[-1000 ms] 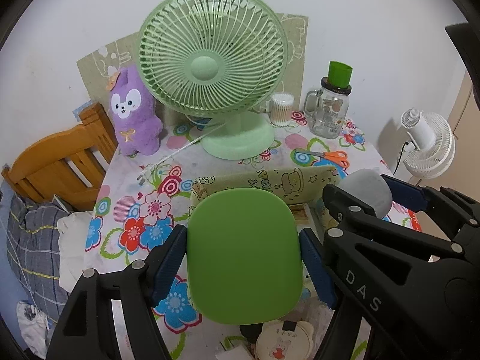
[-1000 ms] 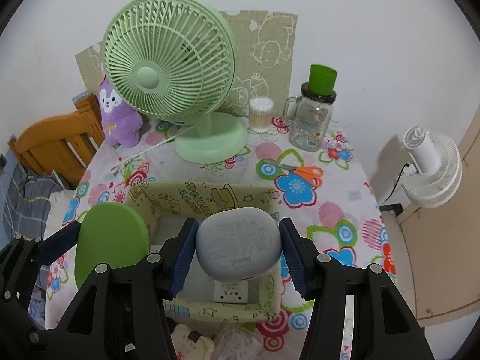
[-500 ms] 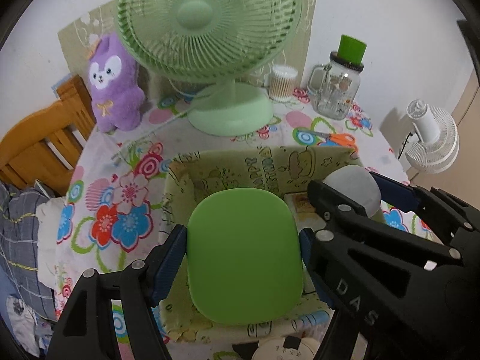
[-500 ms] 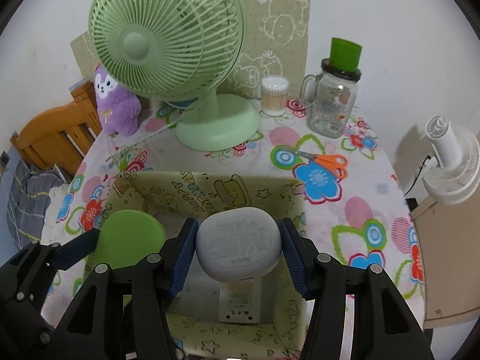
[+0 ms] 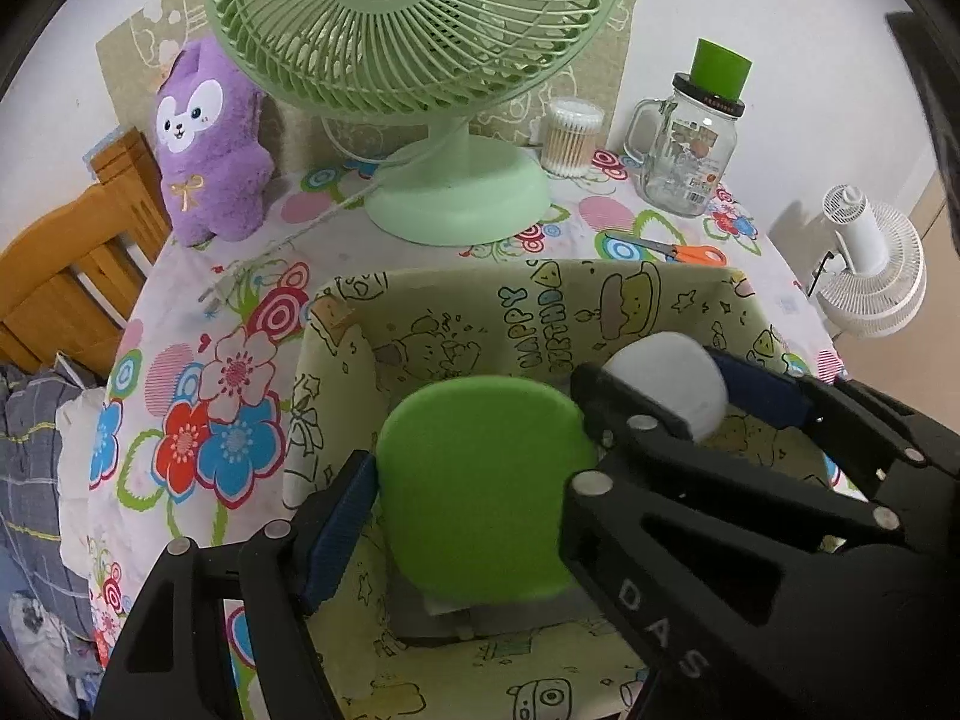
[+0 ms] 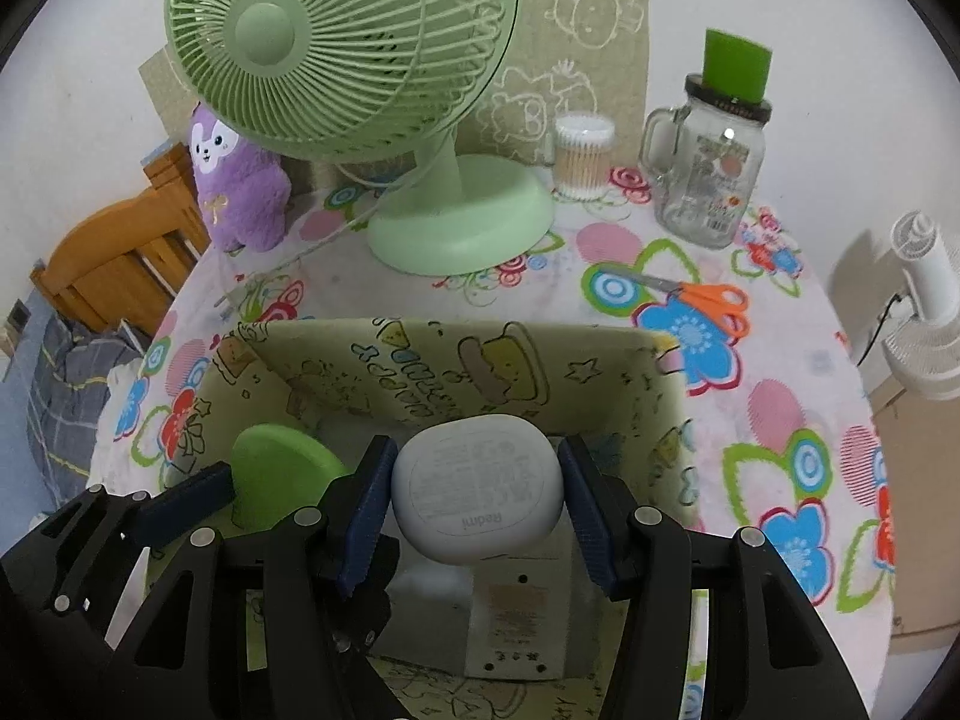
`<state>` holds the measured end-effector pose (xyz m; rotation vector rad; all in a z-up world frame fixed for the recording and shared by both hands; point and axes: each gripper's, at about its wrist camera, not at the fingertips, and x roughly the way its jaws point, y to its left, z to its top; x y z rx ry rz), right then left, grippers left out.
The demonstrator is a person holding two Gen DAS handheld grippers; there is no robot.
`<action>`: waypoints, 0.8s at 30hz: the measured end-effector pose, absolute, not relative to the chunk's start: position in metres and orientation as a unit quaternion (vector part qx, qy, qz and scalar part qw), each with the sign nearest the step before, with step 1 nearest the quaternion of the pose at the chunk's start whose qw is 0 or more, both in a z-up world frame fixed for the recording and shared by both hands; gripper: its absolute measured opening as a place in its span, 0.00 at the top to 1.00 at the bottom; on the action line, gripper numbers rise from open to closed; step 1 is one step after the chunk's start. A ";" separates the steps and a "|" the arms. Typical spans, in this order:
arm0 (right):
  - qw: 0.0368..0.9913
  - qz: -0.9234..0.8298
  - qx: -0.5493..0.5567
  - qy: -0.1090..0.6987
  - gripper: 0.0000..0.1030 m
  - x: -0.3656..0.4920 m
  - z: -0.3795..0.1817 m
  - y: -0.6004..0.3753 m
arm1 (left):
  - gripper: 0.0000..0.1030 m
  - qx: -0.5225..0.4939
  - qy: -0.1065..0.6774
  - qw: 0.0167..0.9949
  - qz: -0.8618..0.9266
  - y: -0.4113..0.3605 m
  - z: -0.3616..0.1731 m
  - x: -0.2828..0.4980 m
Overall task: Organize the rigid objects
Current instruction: 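Lower both items into the fabric box and open both tools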
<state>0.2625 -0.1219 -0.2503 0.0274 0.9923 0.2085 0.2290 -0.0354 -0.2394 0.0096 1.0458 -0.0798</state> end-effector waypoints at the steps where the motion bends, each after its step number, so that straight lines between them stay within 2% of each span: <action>1: 0.874 0.100 0.013 0.475 0.43 0.263 -0.251 -0.122 | 0.25 0.009 0.499 0.866 -0.037 -0.036 -0.240 0.229; 11: 0.876 0.115 0.021 0.468 0.42 0.264 -0.251 -0.123 | 0.24 0.014 0.505 0.862 -0.038 -0.037 -0.241 0.231; 13: 0.878 0.117 0.021 0.463 0.34 0.263 -0.249 -0.123 | 0.24 0.013 0.508 0.860 -0.039 -0.037 -0.241 0.230; 14: 0.881 0.117 0.021 0.459 0.27 0.261 -0.247 -0.123 | 0.23 0.013 0.510 0.859 -0.040 -0.037 -0.240 0.230; 18: 0.886 0.119 0.024 0.447 0.18 0.255 -0.240 -0.125 | 0.21 0.018 0.504 0.863 -0.042 -0.038 -0.234 0.224; 20: 0.887 0.124 0.023 0.444 0.14 0.250 -0.236 -0.126 | 0.15 0.023 0.500 0.865 -0.034 -0.038 -0.230 0.221; 24: 0.885 0.127 0.030 0.447 0.12 0.243 -0.230 -0.128 | 0.13 0.024 0.496 0.868 -0.034 -0.036 -0.223 0.213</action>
